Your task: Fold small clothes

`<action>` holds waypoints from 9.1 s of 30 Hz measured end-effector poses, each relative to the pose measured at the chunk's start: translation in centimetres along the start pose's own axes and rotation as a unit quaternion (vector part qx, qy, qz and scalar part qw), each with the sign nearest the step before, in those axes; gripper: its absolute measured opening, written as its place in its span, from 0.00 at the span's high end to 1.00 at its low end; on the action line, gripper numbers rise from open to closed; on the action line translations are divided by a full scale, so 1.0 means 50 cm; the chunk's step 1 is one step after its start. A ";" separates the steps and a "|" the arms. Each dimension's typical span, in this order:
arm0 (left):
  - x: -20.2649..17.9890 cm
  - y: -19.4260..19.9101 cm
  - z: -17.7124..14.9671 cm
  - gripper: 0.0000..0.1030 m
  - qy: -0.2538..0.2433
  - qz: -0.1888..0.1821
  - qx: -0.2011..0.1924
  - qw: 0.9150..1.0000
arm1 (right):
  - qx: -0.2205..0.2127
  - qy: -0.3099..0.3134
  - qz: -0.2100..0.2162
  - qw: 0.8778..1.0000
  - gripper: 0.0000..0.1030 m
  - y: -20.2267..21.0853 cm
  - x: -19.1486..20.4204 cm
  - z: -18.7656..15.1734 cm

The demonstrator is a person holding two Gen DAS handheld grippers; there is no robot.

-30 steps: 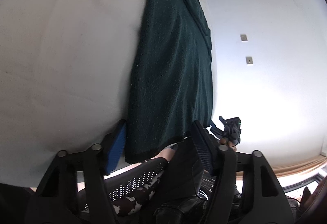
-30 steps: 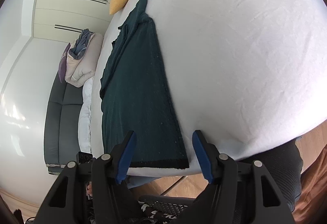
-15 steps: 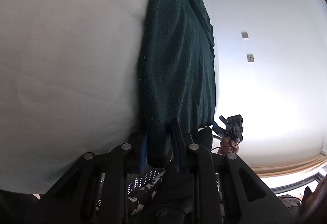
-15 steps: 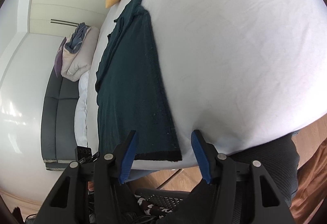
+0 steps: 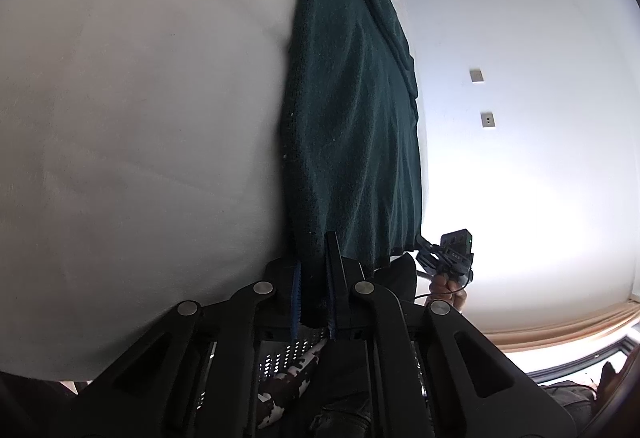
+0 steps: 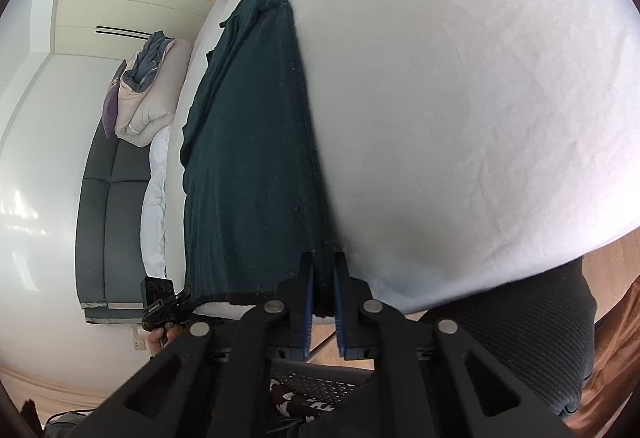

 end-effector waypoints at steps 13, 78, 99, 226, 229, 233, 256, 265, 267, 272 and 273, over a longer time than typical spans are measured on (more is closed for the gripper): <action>-0.051 0.046 0.007 0.94 -0.026 -0.045 -0.060 0.997 | -0.045 0.024 0.027 0.998 0.91 0.034 0.057 0.024; -0.196 -0.002 0.753 0.95 -0.019 0.006 -0.218 0.976 | -0.158 0.060 -0.003 0.986 0.91 -0.176 0.328 0.641; -0.110 -0.095 0.882 0.95 0.009 0.046 -0.210 0.977 | -0.145 0.020 -0.017 0.989 0.91 -0.264 0.264 0.721; -0.052 -0.139 0.573 0.95 -0.124 0.141 -0.145 0.972 | -0.114 0.044 -0.064 0.990 0.95 -0.172 0.151 0.432; -0.041 -0.131 0.577 0.95 -0.117 0.123 -0.150 0.974 | -0.114 0.037 -0.054 0.991 0.95 -0.173 0.144 0.430; -0.040 -0.132 0.582 0.95 -0.118 0.123 -0.150 0.974 | -0.117 0.036 -0.057 0.991 0.95 -0.164 0.147 0.414; -0.069 -0.070 0.568 0.92 -0.133 0.193 -0.150 0.960 | -0.183 0.025 -0.106 0.977 0.64 -0.091 0.170 0.394; -0.270 -0.218 0.640 0.92 -0.272 0.239 -0.154 0.919 | -0.102 0.121 0.040 0.987 0.65 -0.252 0.381 0.426; -0.284 -0.298 0.644 0.92 -0.284 0.243 -0.126 0.919 | -0.056 0.111 0.071 0.990 0.65 -0.342 0.408 0.413; -0.246 -0.420 0.626 0.92 -0.282 0.269 -0.088 0.917 | 0.006 0.117 0.075 0.990 0.77 -0.488 0.431 0.368; -0.236 -0.415 0.625 0.92 -0.277 0.259 -0.095 0.920 | 0.000 0.113 0.069 0.991 0.83 -0.487 0.421 0.372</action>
Point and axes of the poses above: each gripper's, at about its wrist camera, not at the fingertips, and y roughly against the way its jaws point, x to its left, z to its top, the point moved 2 cm from there along -y, roughly the way its jaws point, and after that the axes turned 2 degrees about -z, right-handed, at the moved point
